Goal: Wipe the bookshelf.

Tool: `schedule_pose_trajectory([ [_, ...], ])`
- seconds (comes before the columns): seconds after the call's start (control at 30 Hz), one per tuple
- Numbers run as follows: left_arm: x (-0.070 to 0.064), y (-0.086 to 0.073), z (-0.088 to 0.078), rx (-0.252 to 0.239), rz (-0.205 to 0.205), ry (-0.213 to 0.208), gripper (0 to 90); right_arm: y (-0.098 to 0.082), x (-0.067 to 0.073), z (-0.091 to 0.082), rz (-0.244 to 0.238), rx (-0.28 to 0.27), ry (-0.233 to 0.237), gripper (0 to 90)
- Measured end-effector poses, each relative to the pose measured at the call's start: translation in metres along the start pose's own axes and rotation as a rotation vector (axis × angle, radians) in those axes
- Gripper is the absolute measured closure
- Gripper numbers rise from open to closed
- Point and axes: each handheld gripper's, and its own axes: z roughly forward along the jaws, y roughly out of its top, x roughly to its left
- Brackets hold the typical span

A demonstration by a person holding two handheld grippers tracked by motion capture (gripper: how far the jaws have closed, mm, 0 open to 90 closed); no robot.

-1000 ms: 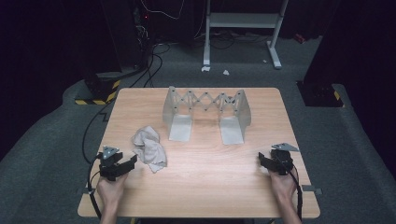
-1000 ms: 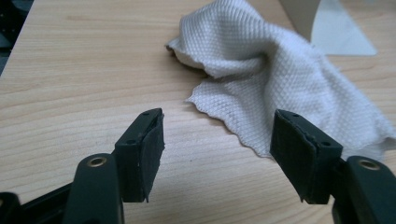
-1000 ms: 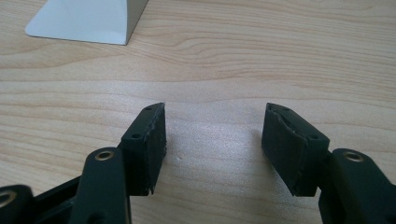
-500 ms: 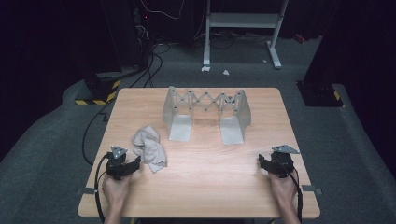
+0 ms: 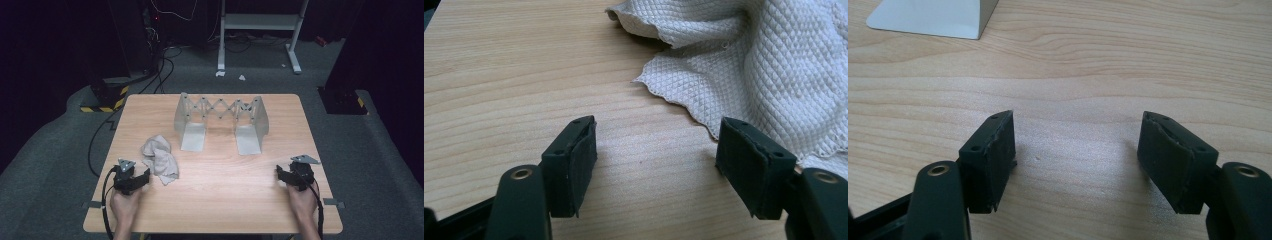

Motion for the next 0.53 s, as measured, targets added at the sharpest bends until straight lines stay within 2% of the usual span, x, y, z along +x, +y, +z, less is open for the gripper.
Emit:
schedule_pose_trajectory([
  [0.53, 0.0021, 0.0006, 0.0006, -0.001, -0.009, -0.007, 31.1, 0.0002, 0.0000, 0.0003, -0.003, -0.001, 0.001, 31.3],
])
